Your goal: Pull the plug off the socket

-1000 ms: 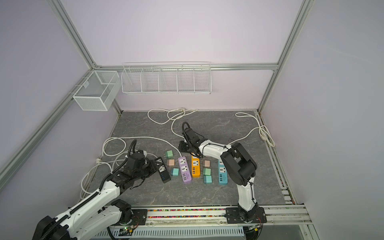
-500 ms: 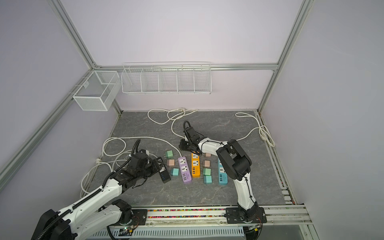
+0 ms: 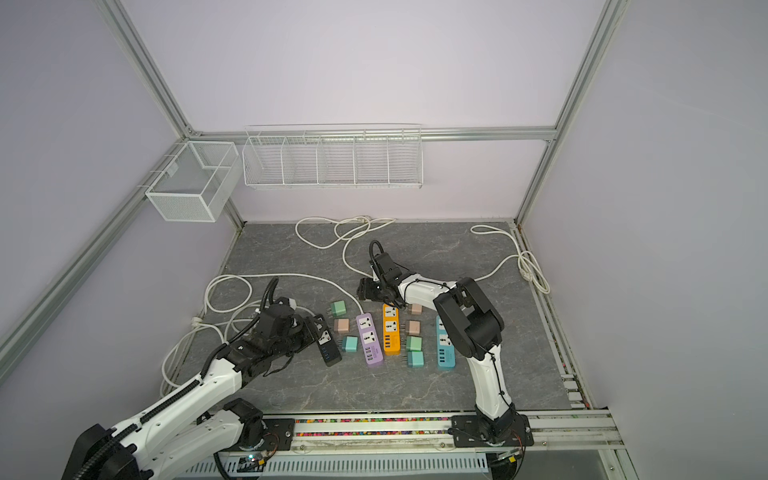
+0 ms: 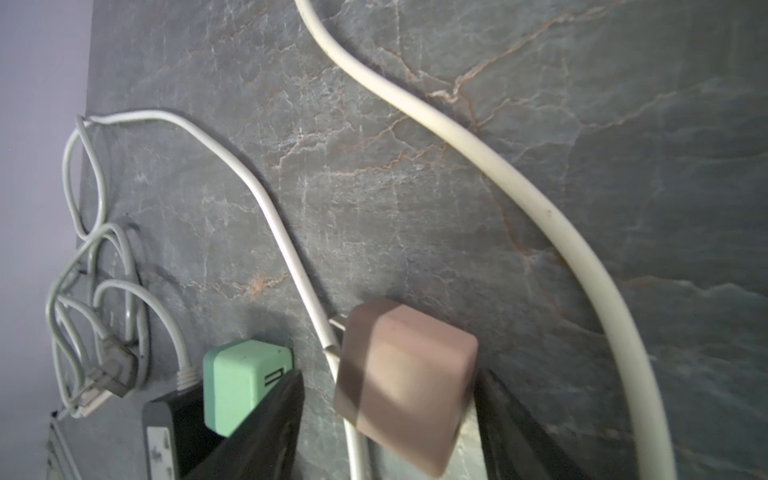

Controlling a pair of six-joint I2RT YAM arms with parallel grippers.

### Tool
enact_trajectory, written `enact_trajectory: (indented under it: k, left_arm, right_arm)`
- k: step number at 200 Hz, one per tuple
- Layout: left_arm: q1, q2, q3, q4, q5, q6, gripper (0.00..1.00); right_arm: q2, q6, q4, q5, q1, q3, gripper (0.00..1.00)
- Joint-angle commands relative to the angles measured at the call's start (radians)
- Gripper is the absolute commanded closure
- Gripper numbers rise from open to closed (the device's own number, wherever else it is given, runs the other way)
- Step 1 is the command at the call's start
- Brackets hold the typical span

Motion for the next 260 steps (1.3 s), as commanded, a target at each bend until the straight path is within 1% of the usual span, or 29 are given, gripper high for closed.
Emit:
enact_trajectory:
  k: [1, 18, 34, 50, 69, 86, 92, 102, 125, 134, 143, 148, 151, 162, 174, 177, 184, 195, 204, 218, 225, 239, 249, 260]
  left_arm:
    - [-0.004, -0.032, 0.045, -0.048, -0.046, 0.025, 0.47]
    - [-0.004, -0.047, 0.075, -0.103, -0.08, 0.051, 0.44]
    - [-0.004, -0.062, 0.107, -0.15, -0.136, 0.086, 0.4]
    - [0.0, -0.091, 0.124, -0.191, -0.223, 0.105, 0.35]
    - [0.012, -0.139, 0.156, -0.251, -0.359, 0.13, 0.28]
    - [0.029, -0.168, 0.179, -0.296, -0.514, 0.153, 0.21]
    - [0.042, -0.203, 0.179, -0.298, -0.555, 0.169, 0.19]
    - [0.074, -0.223, 0.179, -0.298, -0.597, 0.192, 0.17]
    - [0.164, -0.249, 0.159, -0.266, -0.674, 0.254, 0.08]
    - [0.194, -0.251, 0.144, -0.233, -0.705, 0.29, 0.05]
    - [0.212, -0.249, 0.123, -0.177, -0.741, 0.34, 0.0]
    - [0.22, -0.248, 0.107, -0.14, -0.744, 0.377, 0.0]
    - [0.225, -0.246, 0.097, -0.114, -0.776, 0.397, 0.0]
    - [0.24, -0.24, 0.059, -0.024, -0.819, 0.473, 0.01]
    - [0.266, -0.231, 0.015, 0.082, -0.86, 0.549, 0.01]
    - [0.276, -0.228, 0.005, 0.109, -0.865, 0.561, 0.01]
    - [0.302, -0.217, -0.022, 0.178, -0.861, 0.598, 0.01]
    - [0.35, -0.195, -0.059, 0.273, -0.811, 0.645, 0.01]
    - [0.391, -0.179, -0.084, 0.345, -0.762, 0.67, 0.01]
    - [0.435, -0.094, -0.108, 0.44, -0.691, 0.709, 0.01]
    - [0.442, -0.06, -0.117, 0.492, -0.673, 0.731, 0.01]
    - [0.442, 0.012, -0.141, 0.609, -0.667, 0.732, 0.01]
    - [0.442, 0.075, -0.165, 0.716, -0.647, 0.766, 0.01]
    - [0.442, 0.149, -0.183, 0.832, -0.64, 0.796, 0.01]
  right_arm:
    - [-0.109, -0.041, -0.066, 0.044, -0.006, 0.018, 0.25]
    - [-0.18, -0.077, -0.108, 0.078, -0.008, 0.005, 0.19]
    - [-0.269, -0.115, -0.148, 0.13, -0.013, -0.019, 0.13]
    - [-0.378, -0.144, -0.172, 0.179, -0.027, -0.069, 0.07]
    - [-0.527, -0.176, -0.197, 0.252, -0.056, -0.145, 0.0]
    - [-0.669, -0.205, -0.223, 0.333, -0.098, -0.218, 0.06]
    - [-0.714, -0.215, -0.234, 0.358, -0.117, -0.245, 0.08]
    - [-0.794, -0.232, -0.246, 0.403, -0.151, -0.293, 0.1]
    - [-0.959, -0.26, -0.261, 0.514, -0.246, -0.422, 0.11]
    - [-1.012, -0.271, -0.251, 0.56, -0.287, -0.469, 0.11]
    - [-1.055, -0.28, -0.226, 0.614, -0.329, -0.553, 0.11]
    - [-1.073, -0.282, -0.213, 0.647, -0.351, -0.586, 0.11]
    - [-1.082, -0.286, -0.205, 0.66, -0.365, -0.602, 0.11]
    - [-1.115, -0.313, -0.152, 0.708, -0.413, -0.674, 0.11]
    - [-1.133, -0.351, -0.057, 0.757, -0.451, -0.761, 0.11]
    - [-1.135, -0.355, -0.038, 0.758, -0.452, -0.777, 0.11]
    - [-1.131, -0.368, 0.011, 0.738, -0.506, -0.812, 0.11]
    - [-1.101, -0.396, 0.094, 0.718, -0.546, -0.852, 0.11]
    - [-1.052, -0.408, 0.144, 0.748, -0.564, -0.869, 0.11]
    - [-0.976, -0.426, 0.207, 0.775, -0.581, -0.869, 0.11]
    - [-0.941, -0.453, 0.268, 0.767, -0.583, -0.882, 0.11]
    - [-0.883, -0.482, 0.428, 0.742, -0.588, -0.924, 0.11]
    - [-0.834, -0.511, 0.544, 0.695, -0.595, -0.953, 0.11]
    - [-0.763, -0.523, 0.627, 0.679, -0.601, -0.954, 0.11]
